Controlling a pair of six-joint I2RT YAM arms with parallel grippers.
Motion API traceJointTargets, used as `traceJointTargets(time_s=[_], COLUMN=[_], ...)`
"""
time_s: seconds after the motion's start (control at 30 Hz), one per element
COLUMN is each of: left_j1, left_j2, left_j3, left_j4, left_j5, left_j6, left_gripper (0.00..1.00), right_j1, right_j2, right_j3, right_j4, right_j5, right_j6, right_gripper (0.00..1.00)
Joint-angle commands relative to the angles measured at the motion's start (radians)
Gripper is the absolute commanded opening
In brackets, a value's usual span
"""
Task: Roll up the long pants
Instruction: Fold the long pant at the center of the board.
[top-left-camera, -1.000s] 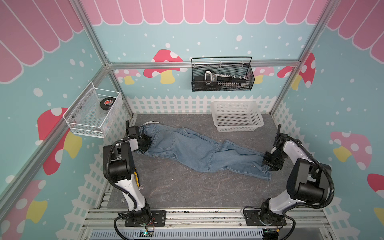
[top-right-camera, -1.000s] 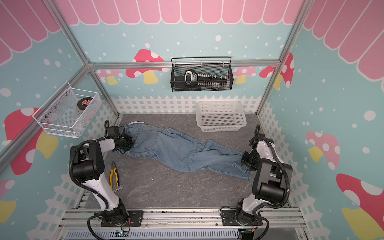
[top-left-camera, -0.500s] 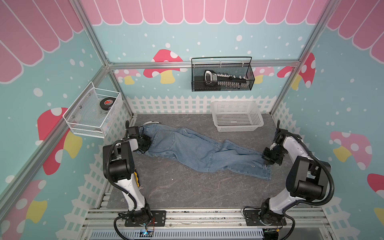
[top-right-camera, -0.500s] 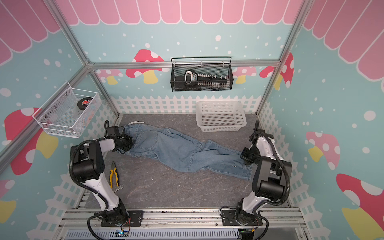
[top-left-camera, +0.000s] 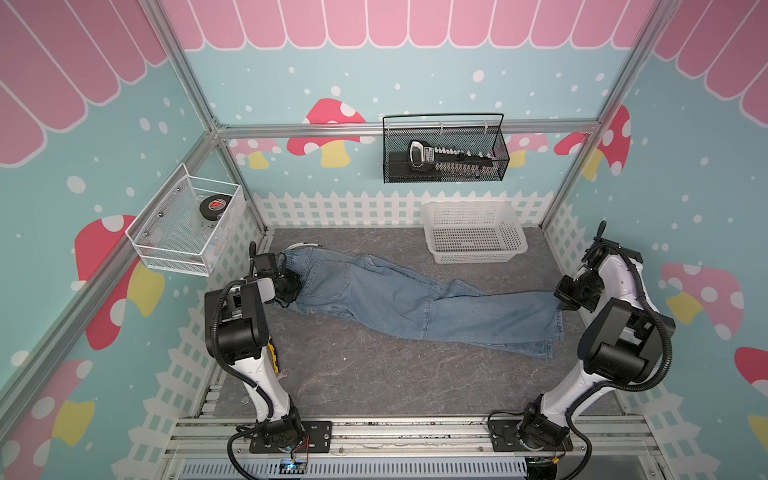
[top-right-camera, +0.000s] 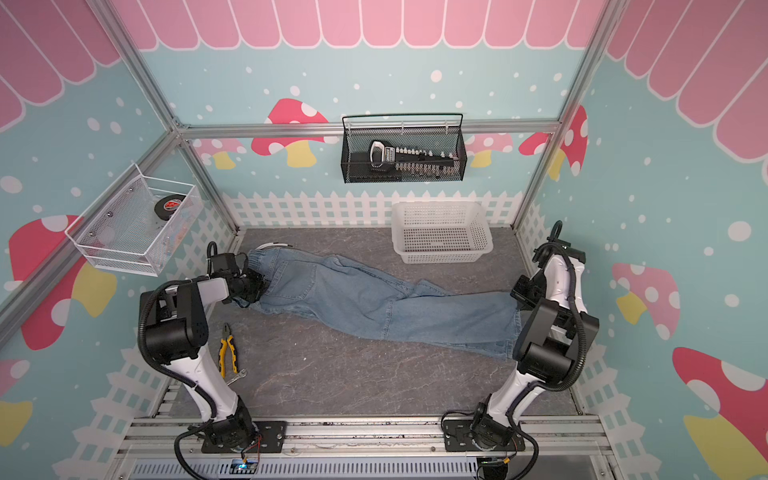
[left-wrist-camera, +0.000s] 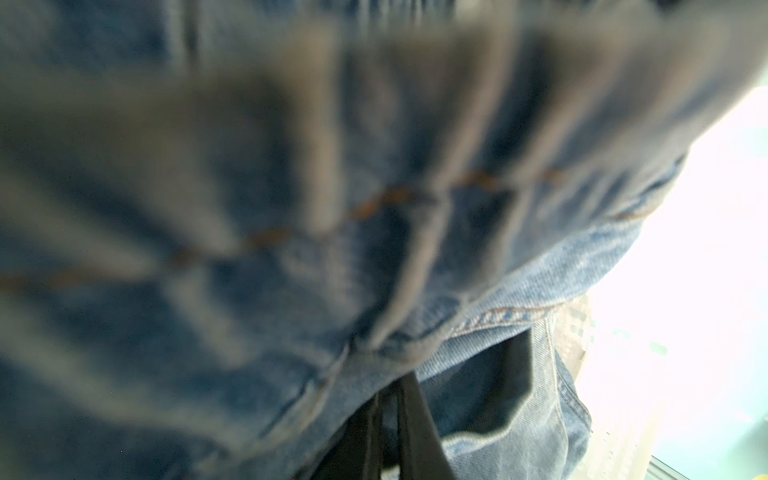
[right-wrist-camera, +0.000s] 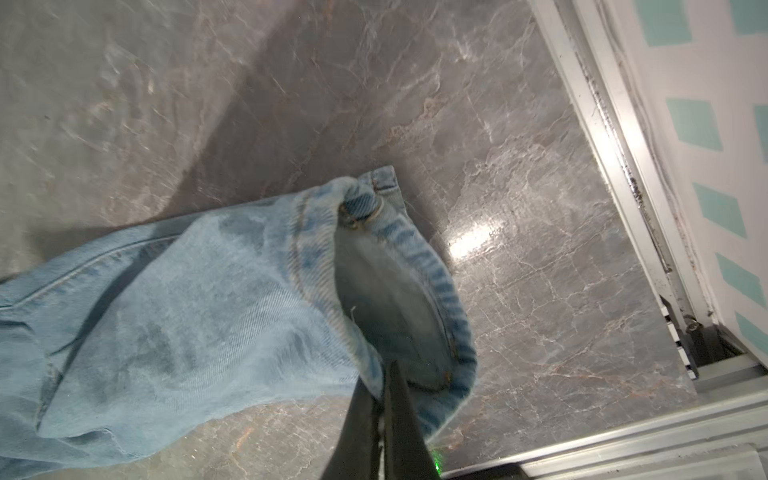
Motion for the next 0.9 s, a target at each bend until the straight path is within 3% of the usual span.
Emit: traceJointTargets(time_s=[0.0,0.1,0.23,0.4,0.87], left_j1=[0.008,0.008,0.008,0.005,-0.011], left_j2=[0.030,0.043,0.033,0.023,0.001], left_j3=[-0.010,-0.004,-0.012,-0.009,-0.004], left_j4=[-0.018,-0.018,-0.012,-0.012,-0.025], left_j5=[-0.021,-0.013,-0.011,-0.006,0.003], left_j6=[0.004,0.001,-0.001,-0.002,0.006], left_gripper=[0.12,0.12,0.12,0.14,0.15], right_j1=[-0.010,-0.032,-0.045,-0.046,-0.012], right_j2=[-0.034,-0.022,-0.057,-0.010,0.154], right_j3=[-0.018,-0.064,-0.120,-0.163,-0.290], right_j4=[-0.051,-0.044,-0.005,0.056,0.250], right_j5=[0.076,0.091,0.117,0.117,-0.088], right_j6=[-0.049,-0.067,-0.067,-0.074,-0.038], right_gripper=[0.06,0.37,0.56,0.57,0.55])
